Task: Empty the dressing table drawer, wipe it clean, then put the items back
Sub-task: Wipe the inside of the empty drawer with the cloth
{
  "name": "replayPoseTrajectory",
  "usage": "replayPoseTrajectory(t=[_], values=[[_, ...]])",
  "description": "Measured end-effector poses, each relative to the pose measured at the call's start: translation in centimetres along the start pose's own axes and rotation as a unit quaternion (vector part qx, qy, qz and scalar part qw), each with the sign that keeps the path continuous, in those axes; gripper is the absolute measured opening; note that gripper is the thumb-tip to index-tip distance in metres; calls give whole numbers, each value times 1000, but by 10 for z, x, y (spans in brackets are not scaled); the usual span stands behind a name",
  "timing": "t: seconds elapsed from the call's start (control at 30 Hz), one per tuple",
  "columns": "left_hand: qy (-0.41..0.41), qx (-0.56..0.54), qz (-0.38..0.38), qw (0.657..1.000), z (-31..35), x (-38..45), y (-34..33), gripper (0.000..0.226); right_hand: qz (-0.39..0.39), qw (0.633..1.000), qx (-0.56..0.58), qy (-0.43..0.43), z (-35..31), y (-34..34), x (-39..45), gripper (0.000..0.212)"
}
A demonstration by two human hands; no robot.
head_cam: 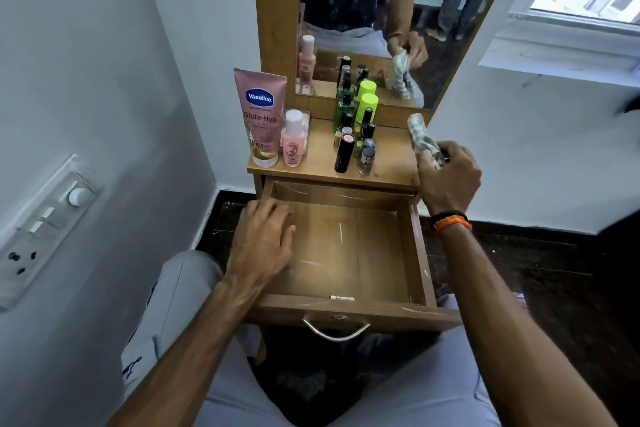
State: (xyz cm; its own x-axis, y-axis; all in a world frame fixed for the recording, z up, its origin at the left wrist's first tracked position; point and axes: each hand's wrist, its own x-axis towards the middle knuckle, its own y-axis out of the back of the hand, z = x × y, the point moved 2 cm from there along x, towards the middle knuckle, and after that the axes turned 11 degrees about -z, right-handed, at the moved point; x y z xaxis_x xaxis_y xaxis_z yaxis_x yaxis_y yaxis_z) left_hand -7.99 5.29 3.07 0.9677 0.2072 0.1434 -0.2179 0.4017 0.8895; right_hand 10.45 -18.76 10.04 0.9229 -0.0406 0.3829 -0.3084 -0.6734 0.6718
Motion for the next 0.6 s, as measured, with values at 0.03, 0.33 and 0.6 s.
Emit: replayPoseTrajectory(t=[0.03,0.33,0.6], values=[[-1,9,-4,1000,0,-3,0,35,18,1000,13,0,-1,6,-10,29],[55,42,-10,998,-13,-30,-5,48,-15,982,-30,188,1,5,-101,24],[102,-7,-44,994,-21,-34,-3,49,-435,854,-233,163,15,-57,-108,58]])
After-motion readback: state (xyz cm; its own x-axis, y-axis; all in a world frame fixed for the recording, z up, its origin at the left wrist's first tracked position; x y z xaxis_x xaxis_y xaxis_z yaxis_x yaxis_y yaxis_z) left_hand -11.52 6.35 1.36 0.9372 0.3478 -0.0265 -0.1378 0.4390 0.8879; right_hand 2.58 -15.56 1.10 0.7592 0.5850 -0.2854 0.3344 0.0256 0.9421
